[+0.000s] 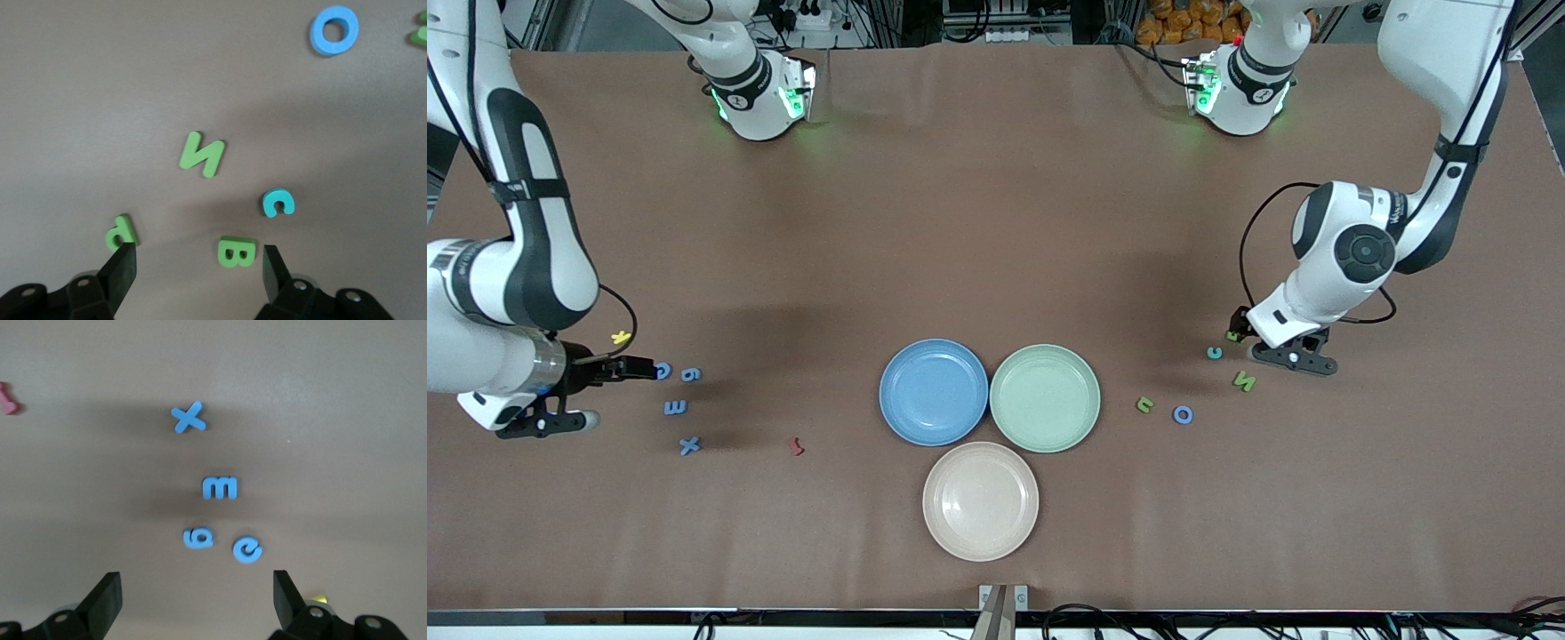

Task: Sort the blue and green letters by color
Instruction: 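Grasp the blue m with the right gripper while the left gripper grasps the green B, then drop the m on the blue plate while the left gripper drops the B, then grasp the green N with the left gripper while the right gripper returns to letters, then drop the N on the green plate while the right gripper grasps the blue 6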

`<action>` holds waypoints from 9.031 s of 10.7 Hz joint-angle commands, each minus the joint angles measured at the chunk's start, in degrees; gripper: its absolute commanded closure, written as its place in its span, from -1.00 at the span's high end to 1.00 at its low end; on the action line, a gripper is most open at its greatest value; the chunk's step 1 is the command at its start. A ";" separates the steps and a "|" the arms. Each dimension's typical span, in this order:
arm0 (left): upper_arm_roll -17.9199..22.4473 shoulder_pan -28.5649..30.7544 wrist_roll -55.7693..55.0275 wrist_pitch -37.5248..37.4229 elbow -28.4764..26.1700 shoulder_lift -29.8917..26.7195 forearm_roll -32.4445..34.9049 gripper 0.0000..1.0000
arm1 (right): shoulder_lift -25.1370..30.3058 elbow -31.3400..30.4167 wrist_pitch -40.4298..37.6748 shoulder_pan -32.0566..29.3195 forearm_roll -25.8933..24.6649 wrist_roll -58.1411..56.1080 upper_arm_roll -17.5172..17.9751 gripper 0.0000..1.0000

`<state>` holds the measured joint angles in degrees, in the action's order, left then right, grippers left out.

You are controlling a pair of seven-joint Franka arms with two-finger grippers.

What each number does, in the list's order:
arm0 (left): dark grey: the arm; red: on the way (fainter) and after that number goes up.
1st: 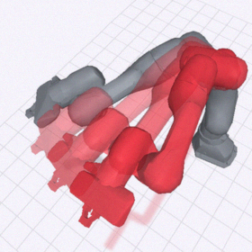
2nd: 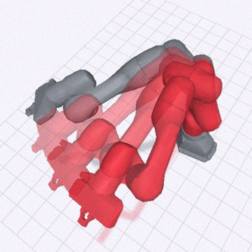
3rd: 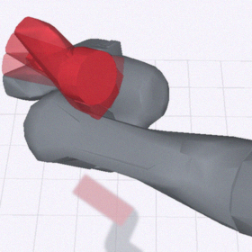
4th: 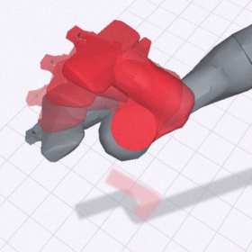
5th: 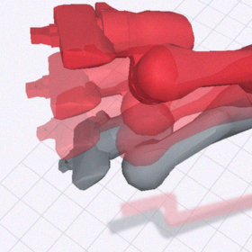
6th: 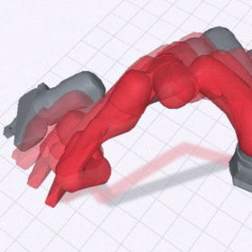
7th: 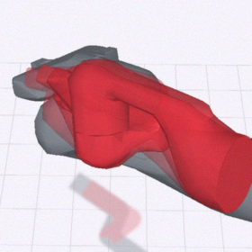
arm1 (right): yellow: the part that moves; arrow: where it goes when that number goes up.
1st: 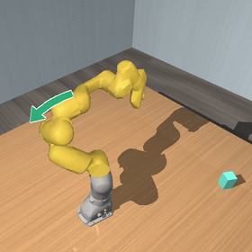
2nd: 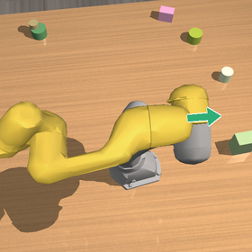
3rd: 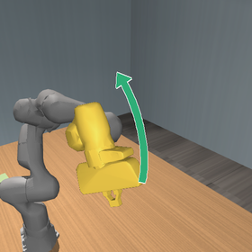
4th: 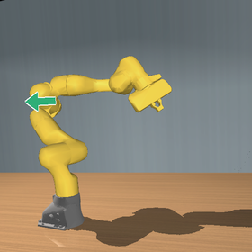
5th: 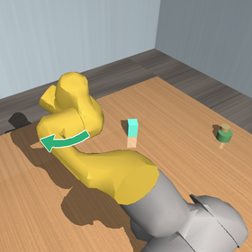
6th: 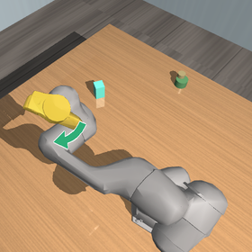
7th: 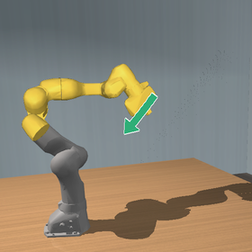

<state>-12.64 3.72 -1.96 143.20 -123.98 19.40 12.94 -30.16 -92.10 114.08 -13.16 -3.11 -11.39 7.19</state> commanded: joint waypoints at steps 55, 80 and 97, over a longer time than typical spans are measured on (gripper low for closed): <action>-4.24 1.64 8.63 -3.64 14.20 11.17 5.43 1.00 | -13.96 5.62 14.84 19.23 11.55 66.93 16.19 -1.00; -9.67 6.56 4.10 0.50 16.21 15.32 4.81 -1.00 | -3.32 -19.96 22.85 -14.52 -17.19 7.61 16.19 1.00; -11.10 -9.72 -23.82 -3.89 39.43 26.65 4.63 1.00 | -6.40 -19.26 25.93 -15.14 -19.30 8.57 16.01 -1.00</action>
<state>-24.46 -9.93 -28.93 141.12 -84.14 47.67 15.78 -35.87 -111.31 139.96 -27.85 -21.68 -3.73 22.67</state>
